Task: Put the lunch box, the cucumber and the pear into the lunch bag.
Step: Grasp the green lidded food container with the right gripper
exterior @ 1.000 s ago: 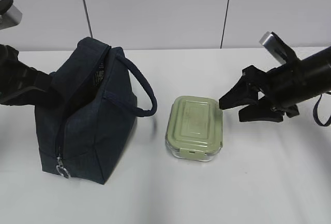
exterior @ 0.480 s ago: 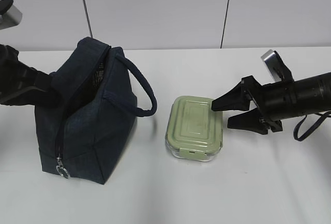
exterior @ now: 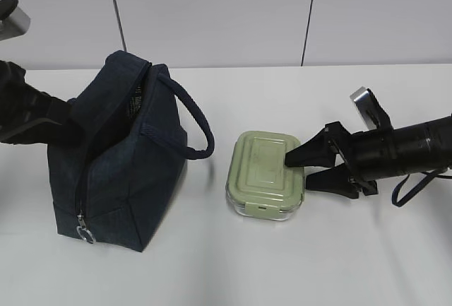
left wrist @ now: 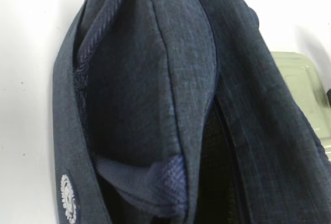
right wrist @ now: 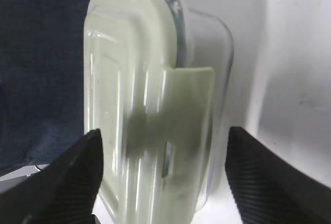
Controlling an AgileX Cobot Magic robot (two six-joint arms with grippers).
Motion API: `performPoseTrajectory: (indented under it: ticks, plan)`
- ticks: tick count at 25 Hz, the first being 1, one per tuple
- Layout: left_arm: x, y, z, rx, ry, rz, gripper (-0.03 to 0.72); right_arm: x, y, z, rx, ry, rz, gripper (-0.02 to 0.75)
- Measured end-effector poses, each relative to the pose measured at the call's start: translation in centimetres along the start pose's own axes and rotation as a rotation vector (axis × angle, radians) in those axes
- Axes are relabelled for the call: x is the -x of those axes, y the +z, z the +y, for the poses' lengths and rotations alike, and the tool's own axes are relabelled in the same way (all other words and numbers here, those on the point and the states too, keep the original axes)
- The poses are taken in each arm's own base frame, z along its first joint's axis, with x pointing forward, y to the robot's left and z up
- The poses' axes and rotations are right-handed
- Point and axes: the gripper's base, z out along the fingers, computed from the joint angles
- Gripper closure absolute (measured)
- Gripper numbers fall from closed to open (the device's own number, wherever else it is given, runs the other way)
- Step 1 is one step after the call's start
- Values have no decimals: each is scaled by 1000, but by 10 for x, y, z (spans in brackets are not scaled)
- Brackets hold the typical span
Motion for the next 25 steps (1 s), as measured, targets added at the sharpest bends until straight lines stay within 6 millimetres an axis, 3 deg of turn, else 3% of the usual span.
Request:
performPoseTrajectory:
  ticks: [25]
  plan:
    - [0,0,0,1,0,-2,687,-4,13,-7,2,-33,-1,193]
